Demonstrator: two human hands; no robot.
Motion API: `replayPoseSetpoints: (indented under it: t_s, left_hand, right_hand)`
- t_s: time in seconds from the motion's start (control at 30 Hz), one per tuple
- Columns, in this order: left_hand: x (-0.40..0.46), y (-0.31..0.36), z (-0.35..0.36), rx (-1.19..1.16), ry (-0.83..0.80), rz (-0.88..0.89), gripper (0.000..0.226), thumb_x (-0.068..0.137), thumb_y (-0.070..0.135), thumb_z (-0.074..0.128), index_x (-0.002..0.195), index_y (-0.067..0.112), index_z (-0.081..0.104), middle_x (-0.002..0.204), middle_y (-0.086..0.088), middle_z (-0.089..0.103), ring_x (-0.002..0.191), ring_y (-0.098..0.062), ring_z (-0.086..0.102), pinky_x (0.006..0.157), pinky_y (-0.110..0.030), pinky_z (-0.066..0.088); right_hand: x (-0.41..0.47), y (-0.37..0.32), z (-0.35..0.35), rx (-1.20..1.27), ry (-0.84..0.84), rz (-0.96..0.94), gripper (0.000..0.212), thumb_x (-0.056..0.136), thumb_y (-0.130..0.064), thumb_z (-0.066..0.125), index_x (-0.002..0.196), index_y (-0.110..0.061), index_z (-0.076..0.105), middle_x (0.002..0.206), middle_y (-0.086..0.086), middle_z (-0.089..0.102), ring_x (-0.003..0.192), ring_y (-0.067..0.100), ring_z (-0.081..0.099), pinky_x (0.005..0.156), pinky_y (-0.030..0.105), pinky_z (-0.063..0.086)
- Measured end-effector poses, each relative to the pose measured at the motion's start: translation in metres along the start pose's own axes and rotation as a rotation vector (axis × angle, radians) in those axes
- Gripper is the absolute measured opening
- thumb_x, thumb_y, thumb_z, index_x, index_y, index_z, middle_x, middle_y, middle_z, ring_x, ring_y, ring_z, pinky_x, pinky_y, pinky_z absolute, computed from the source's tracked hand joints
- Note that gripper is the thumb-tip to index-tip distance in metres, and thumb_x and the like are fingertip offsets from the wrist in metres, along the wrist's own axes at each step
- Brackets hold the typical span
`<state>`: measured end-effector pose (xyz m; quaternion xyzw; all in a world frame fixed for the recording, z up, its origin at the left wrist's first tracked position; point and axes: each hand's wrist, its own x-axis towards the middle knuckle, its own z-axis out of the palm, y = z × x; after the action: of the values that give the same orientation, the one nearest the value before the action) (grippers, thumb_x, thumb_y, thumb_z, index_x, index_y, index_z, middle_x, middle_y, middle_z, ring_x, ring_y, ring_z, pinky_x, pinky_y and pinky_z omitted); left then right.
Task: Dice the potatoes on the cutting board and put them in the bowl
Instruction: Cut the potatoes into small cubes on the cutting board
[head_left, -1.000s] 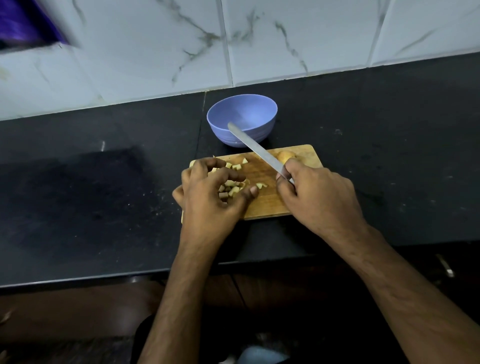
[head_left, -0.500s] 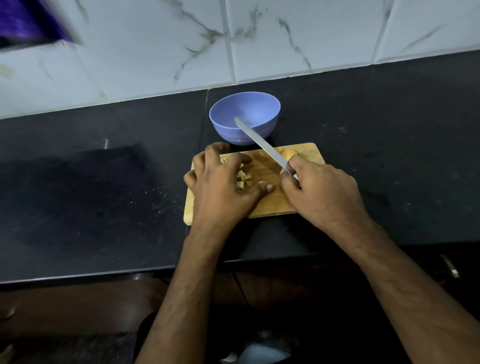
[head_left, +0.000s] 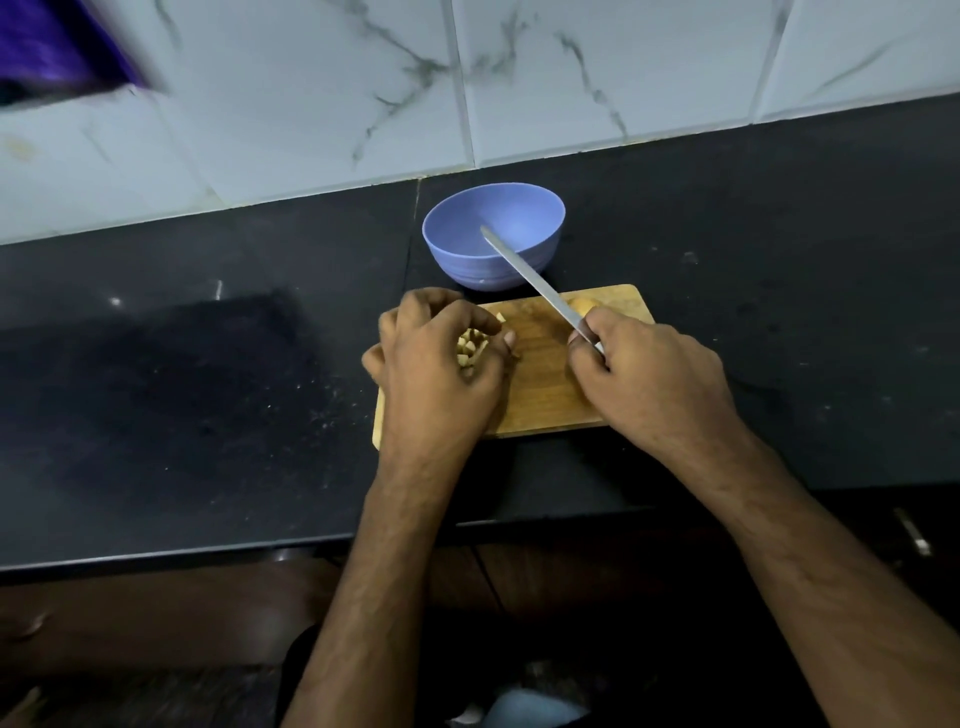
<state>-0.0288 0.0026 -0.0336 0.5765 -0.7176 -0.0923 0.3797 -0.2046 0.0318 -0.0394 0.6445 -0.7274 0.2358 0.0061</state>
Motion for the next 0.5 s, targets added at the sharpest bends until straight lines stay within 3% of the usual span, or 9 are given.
replayPoseSetpoints:
  t_s: [0.2, 0.27, 0.37, 0.5]
  left_hand:
    - [0.005, 0.031, 0.028, 0.006, -0.099, 0.115, 0.024, 0.090, 0.039, 0.067, 0.113, 0.031, 0.068, 0.120, 0.011, 0.058, 0.117, -0.014, 0.047, 0.095, -0.038, 0.032]
    - [0.009, 0.044, 0.039, 0.023, -0.138, 0.156, 0.034, 0.091, 0.032, 0.064, 0.125, 0.026, 0.065, 0.127, 0.004, 0.058, 0.120, -0.018, 0.050, 0.101, -0.043, 0.038]
    - [0.017, 0.058, 0.053, 0.042, -0.195, 0.164, 0.045, 0.094, 0.029, 0.060, 0.138, 0.020, 0.056, 0.134, -0.004, 0.056, 0.123, -0.023, 0.052, 0.103, -0.047, 0.043]
    - [0.024, 0.061, 0.061, -0.016, -0.228, 0.115, 0.032, 0.093, 0.029, 0.062, 0.124, 0.019, 0.062, 0.118, -0.002, 0.060, 0.107, -0.021, 0.059, 0.094, -0.045, 0.049]
  right_hand:
    - [0.014, 0.009, -0.009, 0.264, -0.114, 0.150, 0.028, 0.097, -0.040, 0.039, 0.085, -0.019, 0.055, 0.071, 0.001, 0.063, 0.072, 0.027, 0.063, 0.066, 0.039, 0.052]
    - [0.015, 0.013, -0.010, 0.375, -0.114, 0.195, 0.027, 0.096, -0.038, 0.040, 0.091, -0.020, 0.059, 0.072, 0.003, 0.066, 0.066, 0.027, 0.066, 0.069, 0.044, 0.056]
    - [0.015, 0.016, -0.010, 0.480, -0.100, 0.249, 0.025, 0.096, -0.037, 0.040, 0.089, -0.021, 0.058, 0.066, 0.000, 0.064, 0.049, 0.019, 0.063, 0.061, 0.043, 0.059]
    - [0.015, 0.016, -0.010, 0.405, -0.096, 0.224, 0.025, 0.098, -0.039, 0.040, 0.094, -0.022, 0.058, 0.068, 0.000, 0.065, 0.058, 0.020, 0.067, 0.065, 0.042, 0.058]
